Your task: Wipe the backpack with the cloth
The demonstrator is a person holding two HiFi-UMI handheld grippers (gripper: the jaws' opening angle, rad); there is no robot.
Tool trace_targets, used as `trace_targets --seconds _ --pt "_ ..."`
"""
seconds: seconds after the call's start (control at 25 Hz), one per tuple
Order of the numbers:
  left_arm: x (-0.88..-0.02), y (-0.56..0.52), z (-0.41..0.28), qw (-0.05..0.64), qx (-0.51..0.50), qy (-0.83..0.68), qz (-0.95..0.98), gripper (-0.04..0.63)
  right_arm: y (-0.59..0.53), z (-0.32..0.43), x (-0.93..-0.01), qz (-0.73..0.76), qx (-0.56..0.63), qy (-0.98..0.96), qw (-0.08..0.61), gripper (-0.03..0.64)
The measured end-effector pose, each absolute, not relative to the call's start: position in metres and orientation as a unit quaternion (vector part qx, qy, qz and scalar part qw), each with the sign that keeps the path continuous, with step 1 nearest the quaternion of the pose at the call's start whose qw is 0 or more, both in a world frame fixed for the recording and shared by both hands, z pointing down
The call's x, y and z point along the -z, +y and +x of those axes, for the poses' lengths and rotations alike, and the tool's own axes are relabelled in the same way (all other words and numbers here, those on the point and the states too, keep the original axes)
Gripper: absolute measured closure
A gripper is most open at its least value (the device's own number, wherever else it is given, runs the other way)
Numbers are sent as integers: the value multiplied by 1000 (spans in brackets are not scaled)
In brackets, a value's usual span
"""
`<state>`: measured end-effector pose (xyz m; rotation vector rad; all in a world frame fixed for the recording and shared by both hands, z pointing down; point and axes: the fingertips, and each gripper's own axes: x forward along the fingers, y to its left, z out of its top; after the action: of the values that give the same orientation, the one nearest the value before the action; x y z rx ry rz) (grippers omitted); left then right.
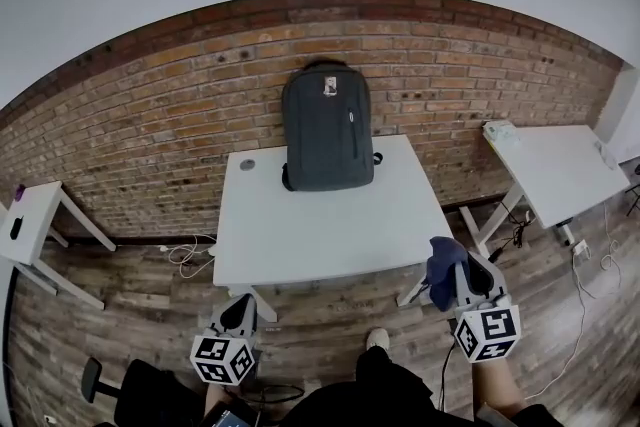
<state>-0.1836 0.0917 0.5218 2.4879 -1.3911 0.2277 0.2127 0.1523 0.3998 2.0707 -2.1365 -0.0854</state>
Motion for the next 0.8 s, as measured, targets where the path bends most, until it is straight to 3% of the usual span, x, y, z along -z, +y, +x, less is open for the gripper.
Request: trace_targets --seconds 0.32,0.8 --pt "-534 152 -243 171 -70 -496 848 598 215 167 -396 693 9 -717 74 581" --pt "-533 205 -237 172 -68 -485 855 598 267 157 -393 688 5 -723 67 581"
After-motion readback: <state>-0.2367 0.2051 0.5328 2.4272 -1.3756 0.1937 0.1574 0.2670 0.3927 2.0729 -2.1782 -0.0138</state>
